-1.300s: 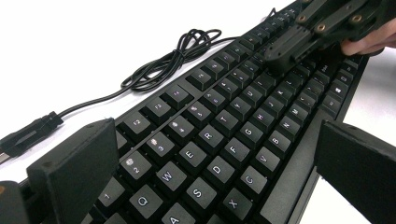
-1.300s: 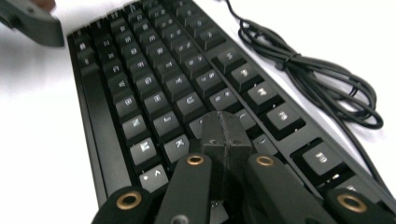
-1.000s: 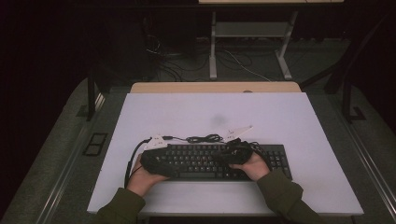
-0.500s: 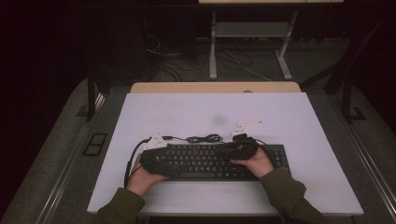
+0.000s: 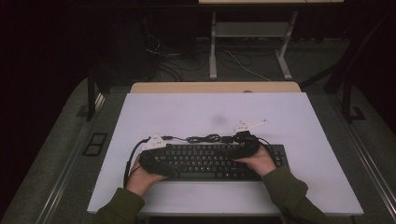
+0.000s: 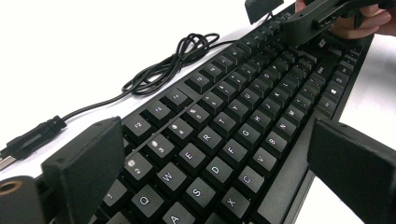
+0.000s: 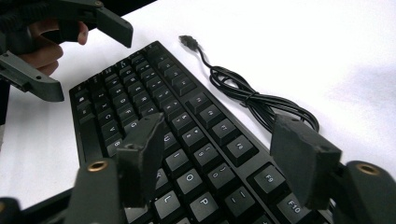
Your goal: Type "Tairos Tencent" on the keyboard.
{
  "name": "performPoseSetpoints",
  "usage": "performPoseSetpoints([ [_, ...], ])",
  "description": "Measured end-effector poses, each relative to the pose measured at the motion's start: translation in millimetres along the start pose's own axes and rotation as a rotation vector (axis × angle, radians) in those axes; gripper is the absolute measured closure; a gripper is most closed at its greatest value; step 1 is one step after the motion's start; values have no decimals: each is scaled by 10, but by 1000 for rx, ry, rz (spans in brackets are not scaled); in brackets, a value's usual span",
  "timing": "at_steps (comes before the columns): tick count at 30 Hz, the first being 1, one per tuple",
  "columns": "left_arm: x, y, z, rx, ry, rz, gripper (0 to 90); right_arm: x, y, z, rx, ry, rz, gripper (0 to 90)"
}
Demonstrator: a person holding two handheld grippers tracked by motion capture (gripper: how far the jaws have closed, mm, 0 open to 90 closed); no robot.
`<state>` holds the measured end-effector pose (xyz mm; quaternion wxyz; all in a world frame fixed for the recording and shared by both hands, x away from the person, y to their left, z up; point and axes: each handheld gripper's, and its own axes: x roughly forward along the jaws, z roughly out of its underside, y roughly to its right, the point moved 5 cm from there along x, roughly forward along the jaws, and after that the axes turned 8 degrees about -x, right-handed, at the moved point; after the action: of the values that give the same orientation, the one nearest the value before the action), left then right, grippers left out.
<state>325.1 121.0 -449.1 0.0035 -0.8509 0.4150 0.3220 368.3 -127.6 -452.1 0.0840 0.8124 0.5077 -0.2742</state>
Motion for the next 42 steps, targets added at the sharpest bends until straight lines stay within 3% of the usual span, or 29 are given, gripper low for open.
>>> performPoseSetpoints([
  [7,-56,0,5,13,-2,-2,158,-3,2,-11,-3,10,8,298],
  [16,-201,-39,22,-6,24,0,323,17,-25,-7,-9,9,4,292],
  [25,-304,-67,89,-16,44,-5,602,53,-71,6,-21,0,-1,289],
  [34,-264,-126,132,-33,15,2,870,55,-82,17,-23,-7,-1,286],
  [42,-215,-155,158,-45,-17,3,891,53,-79,15,-20,-4,1,284],
])
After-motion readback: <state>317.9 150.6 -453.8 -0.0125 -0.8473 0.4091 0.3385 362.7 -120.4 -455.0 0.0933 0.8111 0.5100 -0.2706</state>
